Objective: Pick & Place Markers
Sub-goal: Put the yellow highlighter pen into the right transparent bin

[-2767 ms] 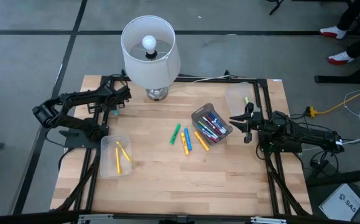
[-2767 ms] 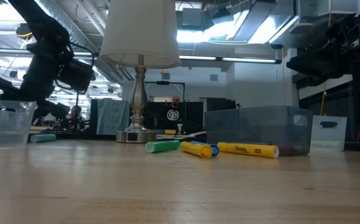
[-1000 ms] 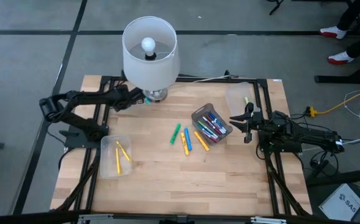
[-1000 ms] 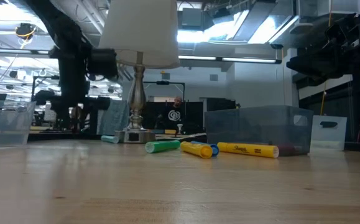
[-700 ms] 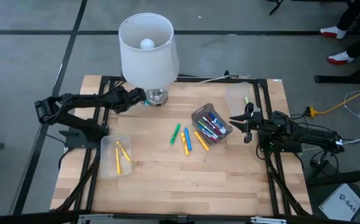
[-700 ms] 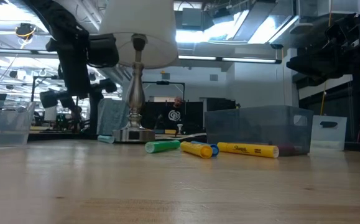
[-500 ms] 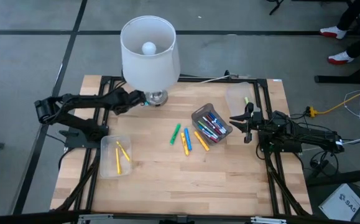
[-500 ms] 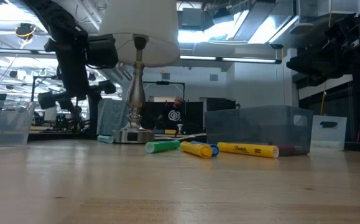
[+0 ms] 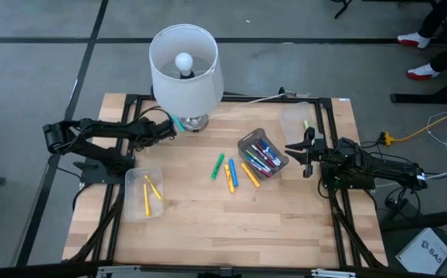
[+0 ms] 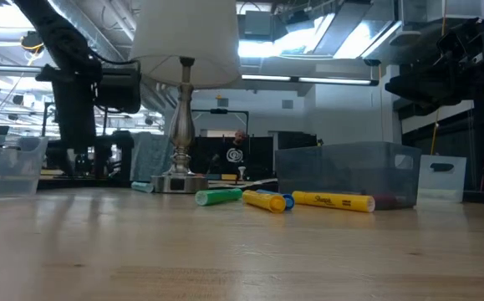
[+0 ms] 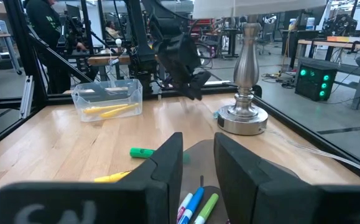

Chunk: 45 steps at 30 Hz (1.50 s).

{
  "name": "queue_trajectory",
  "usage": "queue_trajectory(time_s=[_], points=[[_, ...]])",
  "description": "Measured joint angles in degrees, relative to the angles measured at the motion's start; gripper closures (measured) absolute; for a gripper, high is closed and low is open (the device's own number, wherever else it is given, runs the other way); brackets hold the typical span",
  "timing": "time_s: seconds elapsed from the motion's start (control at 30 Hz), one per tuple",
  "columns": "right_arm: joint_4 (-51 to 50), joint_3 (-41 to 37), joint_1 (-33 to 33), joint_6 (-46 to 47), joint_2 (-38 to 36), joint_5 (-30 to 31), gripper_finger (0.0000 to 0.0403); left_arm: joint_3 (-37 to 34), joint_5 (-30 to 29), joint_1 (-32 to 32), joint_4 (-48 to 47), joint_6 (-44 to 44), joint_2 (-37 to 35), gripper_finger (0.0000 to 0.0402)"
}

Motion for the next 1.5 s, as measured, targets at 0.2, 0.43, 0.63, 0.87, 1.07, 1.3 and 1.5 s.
queue_trajectory(time_s=[0.2,0.43,0.63,0.87,1.07,1.3,1.5], points=[[0.00,0.00,-0.01,0.00,-0.01,0.01,0.0312,-1.46,0.64,-0.44,0.65,-8.55,0.02,0.0245],[0.00,0.01,-0.01,0.00,0.00,0.00,0.0312,-2.31,-1.10,-1.16,0.55,-20.33,0.02,0.0245],[0.00,0.00,-0.02,0.00,-0.01,0.01,0.0312,-2.33,-6.58,-1.24,0.64,-24.35,-0.23,0.0245],[0.00,0.01,0.00,0.00,0.00,0.02,0.0312,-2.33,-11.02,-5.35,1.04,-25.44,-3.57,0.0245],[-0.01,0.00,-0.02,0.00,0.00,0.01,0.0312,-2.33,-12.41,-8.77,-0.31,-27.38,-7.00,0.0245],[-0.02,-0.02,-0.02,0.00,0.00,0.02,0.0312,-2.33,-12.07,-10.16,6.42,-31.16,-7.93,0.0245],[-0.02,-0.01,0.00,0.00,0.00,0.00,0.0312,-2.33,-12.59,-10.14,11.42,-32.29,-7.57,0.0245]])
